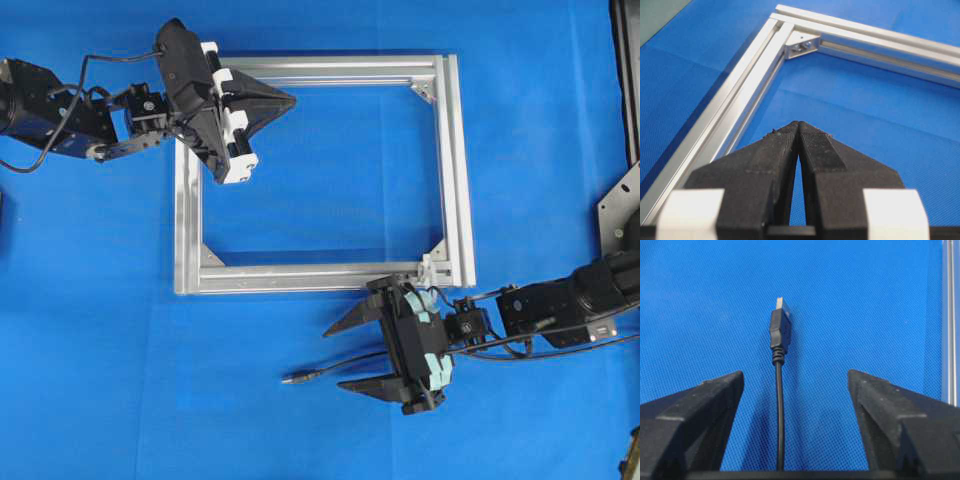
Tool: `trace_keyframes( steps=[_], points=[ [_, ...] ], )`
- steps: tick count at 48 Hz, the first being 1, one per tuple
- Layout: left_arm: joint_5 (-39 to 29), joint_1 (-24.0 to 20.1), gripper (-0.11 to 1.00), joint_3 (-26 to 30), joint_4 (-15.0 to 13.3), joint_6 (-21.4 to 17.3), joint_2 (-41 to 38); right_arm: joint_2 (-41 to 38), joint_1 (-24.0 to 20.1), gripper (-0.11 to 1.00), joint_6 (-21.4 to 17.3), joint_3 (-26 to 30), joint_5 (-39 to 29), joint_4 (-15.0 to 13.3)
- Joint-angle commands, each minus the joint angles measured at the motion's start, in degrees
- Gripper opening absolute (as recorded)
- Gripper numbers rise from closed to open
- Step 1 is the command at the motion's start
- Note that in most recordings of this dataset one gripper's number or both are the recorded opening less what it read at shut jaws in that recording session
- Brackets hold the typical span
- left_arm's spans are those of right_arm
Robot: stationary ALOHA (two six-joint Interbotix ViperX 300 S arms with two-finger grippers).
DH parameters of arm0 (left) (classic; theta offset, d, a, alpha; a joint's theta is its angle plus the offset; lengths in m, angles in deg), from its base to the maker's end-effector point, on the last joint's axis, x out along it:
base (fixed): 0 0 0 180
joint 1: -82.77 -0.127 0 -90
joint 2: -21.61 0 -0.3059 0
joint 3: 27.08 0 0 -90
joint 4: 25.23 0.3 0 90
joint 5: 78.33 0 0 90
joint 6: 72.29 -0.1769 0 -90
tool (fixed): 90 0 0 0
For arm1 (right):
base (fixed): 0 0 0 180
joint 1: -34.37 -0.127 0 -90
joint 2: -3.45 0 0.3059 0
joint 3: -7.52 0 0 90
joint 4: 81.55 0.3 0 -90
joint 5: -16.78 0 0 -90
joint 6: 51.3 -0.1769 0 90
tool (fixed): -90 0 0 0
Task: Insert the wire through the string loop located on the right side.
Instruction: 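Close the right gripper on the cable just behind the USB plug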
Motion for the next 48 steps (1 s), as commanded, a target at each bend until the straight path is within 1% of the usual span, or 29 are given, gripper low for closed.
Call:
trace_keyframes(
  steps=[1,3,10,13,16,31,39,44,48],
  points=[
    [0.18,-0.09,0.00,0.44,0.09,-0.09,1.93,0.88,-0.18,0.62,0.09,0.53,-0.44,0.18],
    [0.18,-0.09,0.00,0.44,0.09,-0.09,1.93,0.88,-0.18,0.54,0.26,0.53,-1.14,0.26],
    [0.18,-0.18,0.00,0.44,0.09,-0.09,1.93,0.88,-0.18,0.16,0.53,0.70,-2.81,0.18],
    [0.18,-0.26,0.00,0.35,0.09,-0.09,1.93,0.97,-0.18,0.05,0.53,0.79,-2.81,0.09],
    [0.18,-0.26,0.00,0.44,0.09,-0.09,1.93,0.97,-0.18,-0.02,0.53,0.70,-2.81,0.09],
    [0.09,-0.26,0.00,0.44,0.09,-0.09,1.93,1.05,-0.18,-0.03,0.44,0.79,-2.81,0.09],
    [0.09,-0.26,0.00,0.44,0.09,-0.09,1.93,3.43,-0.53,-0.03,0.44,0.62,-3.52,0.09],
    [0.09,-0.26,0.00,0.53,0.09,-0.09,1.93,6.42,-0.53,-0.03,0.53,0.53,-5.71,0.00],
    [0.09,-0.18,0.00,0.62,0.00,0.00,1.93,9.93,-0.53,-0.03,0.97,0.62,-9.58,-0.09]
  ],
)
